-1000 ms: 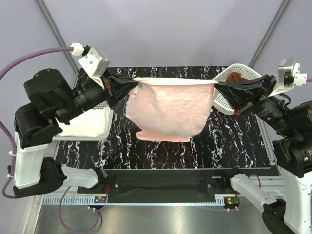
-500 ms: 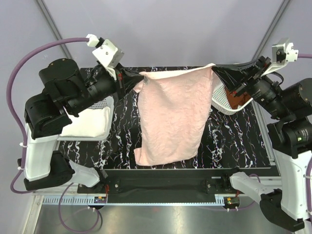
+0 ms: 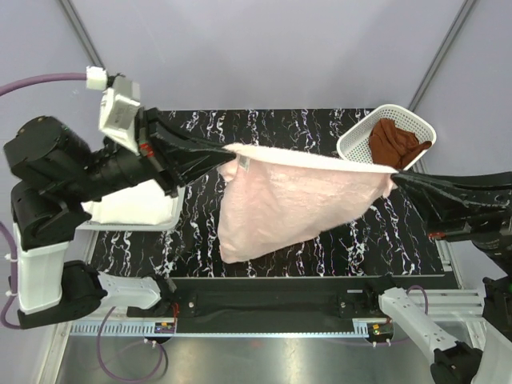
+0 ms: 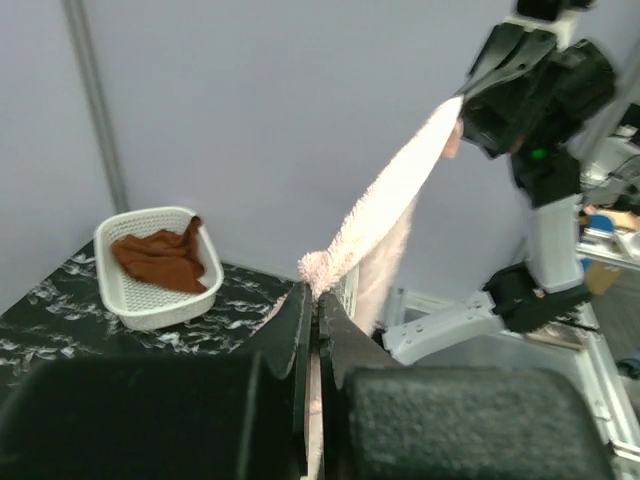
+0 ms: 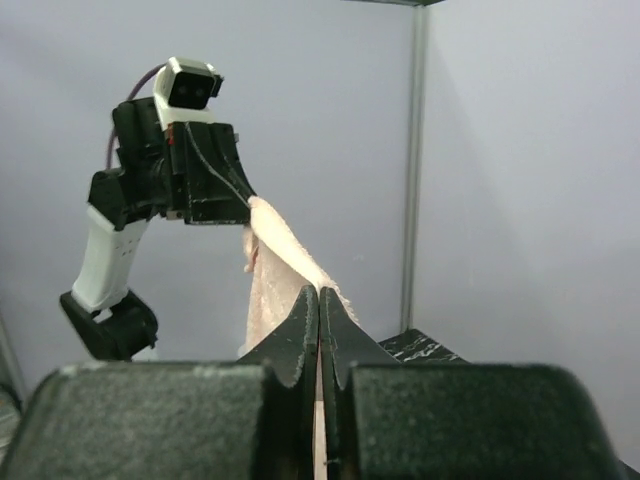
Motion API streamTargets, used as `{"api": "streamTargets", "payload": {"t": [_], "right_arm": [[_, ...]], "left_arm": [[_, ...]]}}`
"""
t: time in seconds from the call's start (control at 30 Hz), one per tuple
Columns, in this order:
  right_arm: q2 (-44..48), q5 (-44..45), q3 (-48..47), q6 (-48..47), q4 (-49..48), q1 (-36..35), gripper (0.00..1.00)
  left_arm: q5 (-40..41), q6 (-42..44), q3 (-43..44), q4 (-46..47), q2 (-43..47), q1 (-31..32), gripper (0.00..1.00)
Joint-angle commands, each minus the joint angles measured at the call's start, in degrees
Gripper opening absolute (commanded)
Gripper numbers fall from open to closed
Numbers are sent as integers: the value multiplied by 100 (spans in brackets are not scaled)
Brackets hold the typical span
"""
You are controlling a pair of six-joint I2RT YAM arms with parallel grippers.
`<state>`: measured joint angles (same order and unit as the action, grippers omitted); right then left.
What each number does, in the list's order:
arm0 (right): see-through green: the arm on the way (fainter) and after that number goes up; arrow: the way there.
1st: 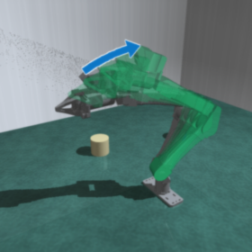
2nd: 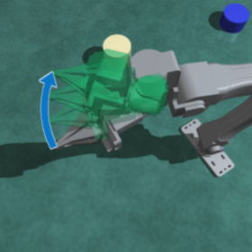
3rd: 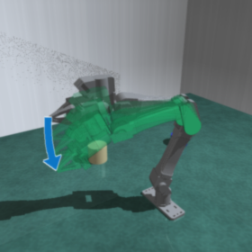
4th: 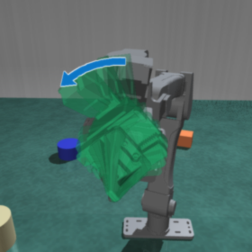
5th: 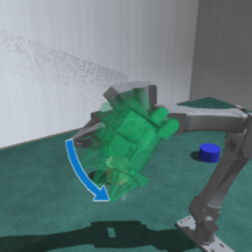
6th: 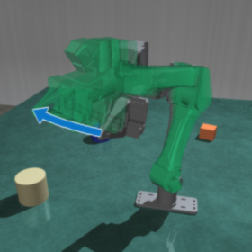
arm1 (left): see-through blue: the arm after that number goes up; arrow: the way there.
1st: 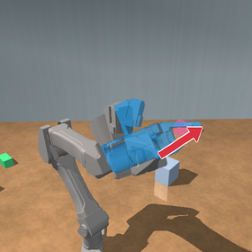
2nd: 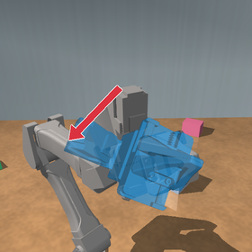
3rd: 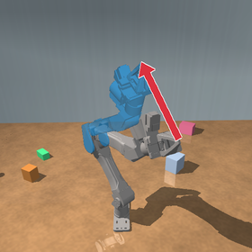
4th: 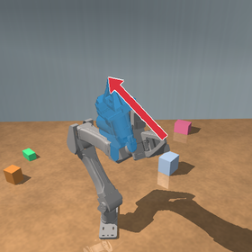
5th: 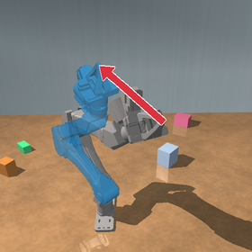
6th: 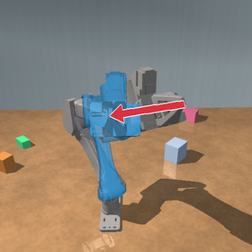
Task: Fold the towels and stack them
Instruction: Flatten out the crumpled towel
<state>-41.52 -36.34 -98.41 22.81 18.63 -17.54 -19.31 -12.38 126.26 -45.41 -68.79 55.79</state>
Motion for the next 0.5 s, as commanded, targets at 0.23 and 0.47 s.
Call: {"api": "streamTargets", "payload": {"t": [0.23,0.47], "right_arm": [[-2488,2034,-1153,-1146,62,23,0],[-4995,2332,-2717,-2139,62,31,0]], "left_arm": [[3390,1501,1086,-110,-1514,-1399,0],[2345,1800,742,1191,-2532,-3047,0]]}}
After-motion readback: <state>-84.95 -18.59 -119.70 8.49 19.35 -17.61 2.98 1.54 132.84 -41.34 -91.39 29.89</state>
